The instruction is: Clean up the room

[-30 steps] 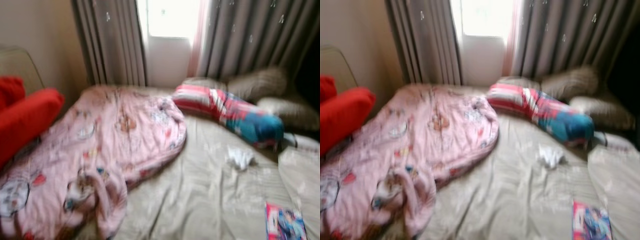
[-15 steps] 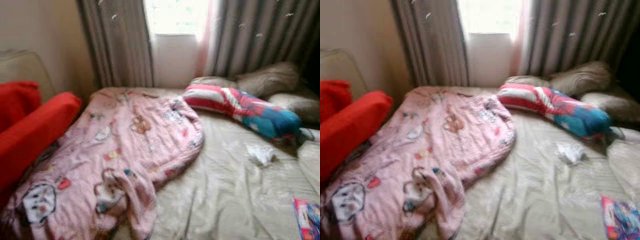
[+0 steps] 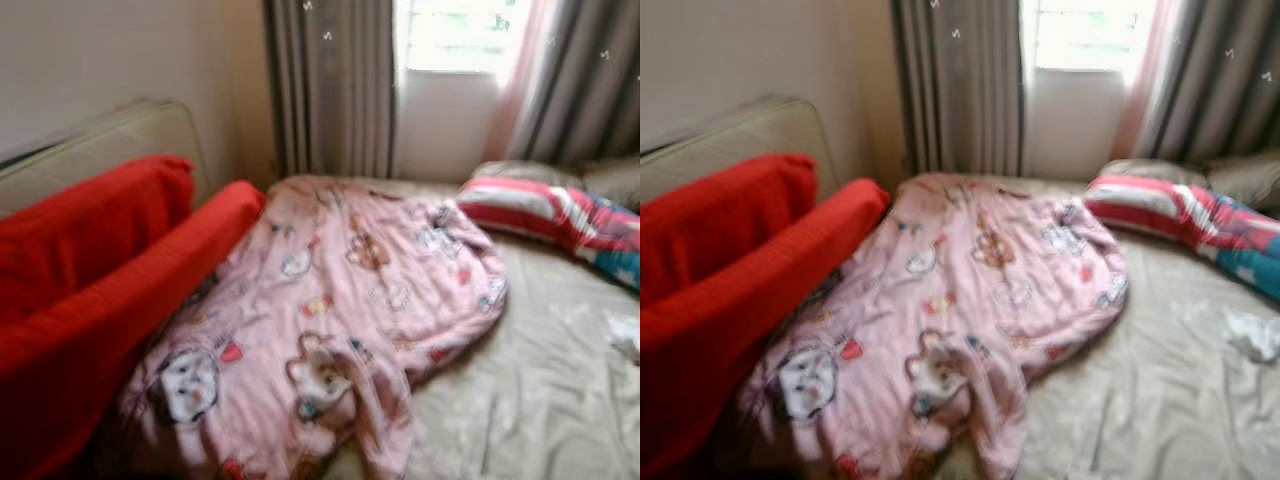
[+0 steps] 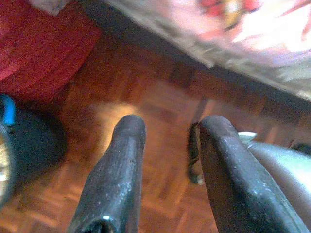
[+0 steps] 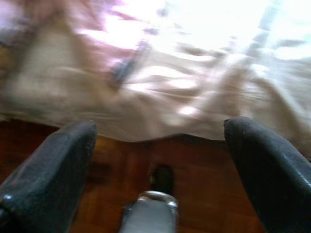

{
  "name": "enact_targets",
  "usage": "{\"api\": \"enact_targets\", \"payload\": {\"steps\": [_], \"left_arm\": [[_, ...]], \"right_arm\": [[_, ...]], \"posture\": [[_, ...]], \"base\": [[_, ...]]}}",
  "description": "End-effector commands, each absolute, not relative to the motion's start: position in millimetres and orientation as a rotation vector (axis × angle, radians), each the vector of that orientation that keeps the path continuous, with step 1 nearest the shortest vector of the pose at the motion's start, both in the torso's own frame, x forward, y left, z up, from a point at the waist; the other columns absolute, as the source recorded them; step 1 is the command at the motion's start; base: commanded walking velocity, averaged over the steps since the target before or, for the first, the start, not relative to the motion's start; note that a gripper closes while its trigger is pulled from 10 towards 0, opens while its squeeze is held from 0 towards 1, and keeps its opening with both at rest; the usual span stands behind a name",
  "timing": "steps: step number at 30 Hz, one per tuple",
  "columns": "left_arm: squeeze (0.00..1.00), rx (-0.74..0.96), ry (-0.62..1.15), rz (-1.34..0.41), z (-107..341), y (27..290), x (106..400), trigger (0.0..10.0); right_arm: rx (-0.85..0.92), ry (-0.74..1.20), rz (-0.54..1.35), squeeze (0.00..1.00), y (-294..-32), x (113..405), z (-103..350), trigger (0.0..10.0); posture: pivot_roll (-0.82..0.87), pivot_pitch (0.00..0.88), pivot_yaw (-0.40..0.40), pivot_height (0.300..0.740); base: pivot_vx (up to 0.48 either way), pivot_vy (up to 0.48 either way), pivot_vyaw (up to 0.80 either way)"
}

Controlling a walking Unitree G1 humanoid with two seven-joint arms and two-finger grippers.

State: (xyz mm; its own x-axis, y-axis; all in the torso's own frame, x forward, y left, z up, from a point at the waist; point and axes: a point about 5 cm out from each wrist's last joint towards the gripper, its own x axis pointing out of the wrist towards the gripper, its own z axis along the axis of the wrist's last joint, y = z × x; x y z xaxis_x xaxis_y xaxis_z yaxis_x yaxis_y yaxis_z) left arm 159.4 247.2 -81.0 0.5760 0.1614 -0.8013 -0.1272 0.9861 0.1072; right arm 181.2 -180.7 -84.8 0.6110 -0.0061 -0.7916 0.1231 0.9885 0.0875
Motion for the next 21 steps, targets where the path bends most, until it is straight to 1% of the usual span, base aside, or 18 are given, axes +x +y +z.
{"api": "enact_targets", "payload": {"steps": [1, 4, 8, 9, 10, 12, 14, 16, 17, 18, 20, 21], "left_arm": [[0.0, 0.047, 0.921, 0.162, -79, 245, 165, 10.0], [0.0, 0.037, 0.905, 0.174, -78, 246, 166, 10.0], [0.0, -0.003, 0.829, 0.214, -74, 246, 171, 10.0], [0.0, -0.003, 0.829, 0.214, -74, 246, 171, 10.0], [0.0, -0.005, 0.802, 0.219, -72, 246, 173, 10.0], [0.0, 0.045, 0.598, 0.182, -41, 246, 221, 10.0], [0.0, 0.069, 0.457, 0.149, -16, 244, 252, 10.0], [0.0, 0.071, 0.405, 0.134, -7, 242, 261, 10.0], [0.0, 0.072, 0.338, 0.122, 1, 240, 267, 10.0], [0.0, 0.072, 0.338, 0.122, 1, 240, 267, 10.0], [0.0, 0.055, 0.233, 0.114, 12, 239, 269, 10.0], [0.0, 0.052, 0.212, 0.11, 13, 239, 268, 10.0]], "right_arm": [[0.147, 0.869, -0.095, 0.0, -186, 190, -80, 10.0], [0.149, 0.841, -0.095, 0.0, -186, 196, -76, 10.0], [0.151, 0.734, -0.107, 0.0, -192, 219, -61, 10.0], [0.151, 0.734, -0.107, 0.0, -192, 219, -61, 10.0], [0.15, 0.693, -0.114, 0.0, -195, 226, -56, 10.0], [0.144, 0.621, -0.122, 0.0, -199, 236, -46, 10.0], [0.136, 0.581, -0.125, 0.0, -201, 242, -41, 10.0], [0.131, 0.553, -0.127, 0.0, -202, 245, -37, 10.0], [0.126, 0.49, -0.127, 0.0, -206, 251, -30, 10.0], [0.126, 0.49, -0.127, 0.0, -206, 251, -30, 10.0], [0.119, 0.408, -0.128, 0.0, -211, 251, -23, 10.0], [0.118, 0.395, -0.129, 0.0, -211, 250, -23, 10.0]], "posture": [[0.01, 0.0, -0.002, 0.74], [0.01, 0.0, -0.001, 0.74], [0.01, 0.0, -0.005, 0.74], [0.01, 0.0, -0.005, 0.74], [0.01, 0.0, -0.008, 0.74], [0.02, 0.0, -0.011, 0.74], [0.02, 0.0, -0.011, 0.74], [0.01, 0.0, -0.011, 0.74], [0.01, 0.0, -0.013, 0.74], [0.01, 0.0, -0.013, 0.74], [0.0, 0.0, -0.017, 0.74], [0.0, 0.0, -0.017, 0.74]], "base": [[0.0, 0.0, 0.0], [0.0, 0.0, 0.0], [0.0, 0.0, 0.0], [0.0, 0.0, 0.0], [0.0, 0.0, 0.0], [0.0, 0.0, 0.0], [0.0, 0.0, 0.0], [0.0, 0.0, 0.0], [0.0, 0.0, 0.0], [0.0, 0.0, 0.0], [0.0, 0.0, 0.0], [0.0, 0.0, 0.0]]}}
